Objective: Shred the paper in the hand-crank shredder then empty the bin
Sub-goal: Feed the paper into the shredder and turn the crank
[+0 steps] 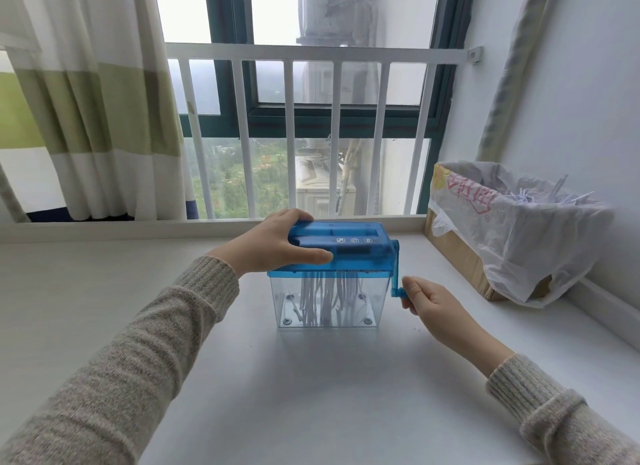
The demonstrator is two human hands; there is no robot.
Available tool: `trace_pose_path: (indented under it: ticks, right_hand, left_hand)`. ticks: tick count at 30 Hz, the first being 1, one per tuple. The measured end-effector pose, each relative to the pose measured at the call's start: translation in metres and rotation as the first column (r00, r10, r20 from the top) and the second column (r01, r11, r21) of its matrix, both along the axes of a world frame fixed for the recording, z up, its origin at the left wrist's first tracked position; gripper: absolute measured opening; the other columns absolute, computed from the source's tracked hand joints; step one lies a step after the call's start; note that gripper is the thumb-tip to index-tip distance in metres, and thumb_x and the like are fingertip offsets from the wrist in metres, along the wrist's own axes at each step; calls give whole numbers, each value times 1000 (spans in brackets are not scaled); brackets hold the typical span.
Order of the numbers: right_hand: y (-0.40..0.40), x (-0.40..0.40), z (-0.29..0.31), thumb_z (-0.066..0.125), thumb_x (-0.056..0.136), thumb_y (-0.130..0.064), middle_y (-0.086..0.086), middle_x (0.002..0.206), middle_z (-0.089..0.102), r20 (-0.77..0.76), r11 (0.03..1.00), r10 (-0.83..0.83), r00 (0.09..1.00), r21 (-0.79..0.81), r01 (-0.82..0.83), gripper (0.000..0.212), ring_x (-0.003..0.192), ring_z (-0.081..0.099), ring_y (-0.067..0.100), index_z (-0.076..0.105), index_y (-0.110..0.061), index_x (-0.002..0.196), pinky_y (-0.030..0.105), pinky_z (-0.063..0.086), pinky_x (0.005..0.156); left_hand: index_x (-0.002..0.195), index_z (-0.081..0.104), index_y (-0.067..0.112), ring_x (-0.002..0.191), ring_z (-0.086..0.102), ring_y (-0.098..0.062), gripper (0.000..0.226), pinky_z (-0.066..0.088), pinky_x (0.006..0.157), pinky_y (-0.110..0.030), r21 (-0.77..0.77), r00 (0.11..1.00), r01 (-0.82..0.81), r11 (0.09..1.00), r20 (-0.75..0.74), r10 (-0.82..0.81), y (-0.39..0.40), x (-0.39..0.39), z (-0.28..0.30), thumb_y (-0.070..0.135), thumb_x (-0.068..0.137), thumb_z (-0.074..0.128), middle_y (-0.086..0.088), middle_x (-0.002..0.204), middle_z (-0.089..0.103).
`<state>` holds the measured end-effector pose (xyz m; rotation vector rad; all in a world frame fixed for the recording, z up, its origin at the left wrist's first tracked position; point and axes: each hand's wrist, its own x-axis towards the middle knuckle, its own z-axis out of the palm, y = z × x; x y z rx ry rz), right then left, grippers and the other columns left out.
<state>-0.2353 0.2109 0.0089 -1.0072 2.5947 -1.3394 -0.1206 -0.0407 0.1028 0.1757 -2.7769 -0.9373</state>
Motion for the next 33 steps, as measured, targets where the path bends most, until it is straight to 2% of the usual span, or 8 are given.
trace_pose_path:
  ticks: [3, 6, 17, 23, 27, 29, 31, 33]
  right_hand:
    - [5, 3, 2, 34, 101, -35, 8, 70, 58, 7, 999, -4, 1000, -38, 5, 46, 66, 51, 18, 56, -7, 72, 35, 42, 65]
    - [7, 7, 6, 34, 101, -35, 5, 65, 53, 21, 997, 4, 1000, -79, -2, 47, 62, 48, 17, 53, -11, 66, 33, 39, 63]
    - [9, 11, 7, 36, 101, -36, 2, 56, 47, -21, 985, -6, 1000, -175, 2, 50, 55, 42, 15, 50, -13, 58, 35, 35, 60]
    - [8, 13, 8, 37, 101, -32, 3, 58, 50, 40, 980, -12, 999, -197, 20, 50, 57, 44, 15, 53, -9, 60, 34, 37, 61]
    - [10, 10, 10, 37, 100, -37, 10, 64, 57, 15, 989, -10, 1000, -146, 12, 53, 59, 48, 14, 60, -4, 65, 36, 41, 64]
    - [11, 10, 12, 37, 100, -40, 11, 67, 59, -7, 990, -13, 1000, -139, 12, 51, 60, 48, 15, 61, -4, 71, 41, 44, 64]
    - [11, 10, 14, 37, 100, -43, 6, 66, 56, -64, 992, -19, 998, -129, 11, 49, 61, 47, 24, 57, -4, 76, 48, 46, 65]
    - [10, 11, 20, 37, 100, -39, -2, 67, 57, -127, 992, -36, 991, -124, 20, 42, 64, 51, 29, 56, -7, 80, 45, 46, 63]
  left_hand:
    - [134, 41, 26, 100, 51, -8, 73, 46, 81, -19, -3, 1000, 0, 1000, 3, 0, 0, 0, 0, 55, 74, 72, 5, 121, 46]
    - [133, 41, 26, 100, 52, -9, 73, 47, 81, -20, -4, 1000, -3, 1000, 5, 3, 0, 0, 0, 55, 74, 72, 4, 121, 46]
    - [133, 41, 25, 99, 52, -9, 73, 47, 81, -20, 3, 1000, 2, 1000, 1, -2, 0, 0, 0, 53, 74, 72, 5, 121, 46]
    - [134, 41, 25, 100, 51, -8, 73, 47, 83, -21, 5, 1000, 5, 1000, -4, -5, -1, -1, -1, 53, 74, 72, 6, 119, 45]
    - [133, 41, 26, 100, 51, -7, 73, 46, 82, -19, -2, 1000, 3, 1000, -7, -3, -3, -2, -2, 54, 73, 72, 6, 120, 46]
    - [134, 41, 26, 100, 51, -7, 74, 46, 83, -20, -10, 1000, 2, 1000, -5, -2, -3, -2, -3, 55, 73, 72, 5, 121, 46]
    - [134, 40, 26, 101, 51, -7, 75, 47, 85, -22, -17, 1000, 4, 1000, 4, -4, -4, -3, -3, 56, 73, 72, 5, 121, 46]
    - [135, 40, 26, 101, 51, -7, 76, 48, 89, -25, -31, 1000, 8, 999, 15, -7, -4, -3, -2, 57, 73, 71, 5, 121, 46]
